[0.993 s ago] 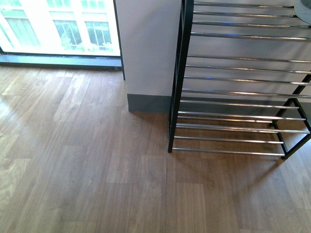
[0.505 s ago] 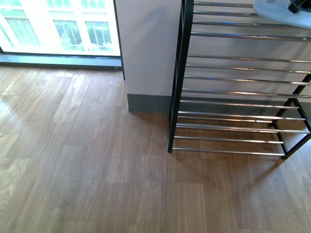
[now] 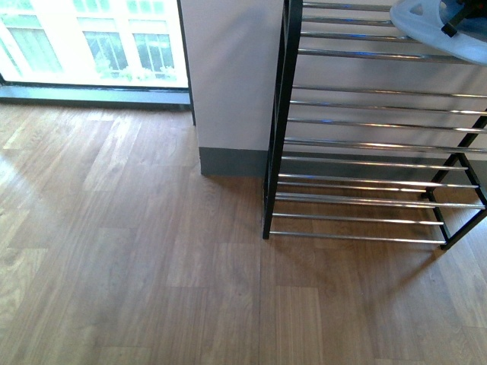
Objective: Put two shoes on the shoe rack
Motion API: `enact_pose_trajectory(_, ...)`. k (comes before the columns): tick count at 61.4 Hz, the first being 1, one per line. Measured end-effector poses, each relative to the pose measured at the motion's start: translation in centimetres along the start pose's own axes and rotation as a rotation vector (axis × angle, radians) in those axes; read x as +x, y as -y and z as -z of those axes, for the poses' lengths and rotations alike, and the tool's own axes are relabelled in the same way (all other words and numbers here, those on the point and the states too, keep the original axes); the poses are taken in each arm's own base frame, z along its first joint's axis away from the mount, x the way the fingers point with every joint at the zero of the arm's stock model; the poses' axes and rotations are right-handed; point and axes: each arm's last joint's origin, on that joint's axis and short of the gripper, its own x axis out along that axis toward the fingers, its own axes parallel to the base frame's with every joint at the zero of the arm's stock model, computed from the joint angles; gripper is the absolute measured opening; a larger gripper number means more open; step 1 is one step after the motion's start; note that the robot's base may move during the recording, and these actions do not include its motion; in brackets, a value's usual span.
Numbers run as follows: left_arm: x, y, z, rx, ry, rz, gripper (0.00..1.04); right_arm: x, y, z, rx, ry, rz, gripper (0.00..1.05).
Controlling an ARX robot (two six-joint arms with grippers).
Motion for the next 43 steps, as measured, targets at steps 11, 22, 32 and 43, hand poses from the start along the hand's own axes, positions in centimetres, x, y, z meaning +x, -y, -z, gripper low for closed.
enact_pose_trajectory(11,0.0,0.0,0.0,0.000,0.000,0.000,0.02,0.4,-0.7,0.5,-0.004,-0.010,-0.016,0.21)
enact_pose_trajectory(22,0.0,0.0,0.0,0.000,0.000,0.000,0.02,-0.2,-0.6,0.5,0.018,0.024,-0.016,0.47)
enact_pose_trajectory(32,0.0,0.0,0.0,0.000,0.000,0.000,0.02,-1.4,-0.5,0.5,0.055,0.067,-0.025,0.69)
enact_pose_trajectory(43,0.0,0.0,0.0,0.000,0.000,0.000,0.02,-4.4,-0.3,0.5,0.080,0.145,-0.040,0.94)
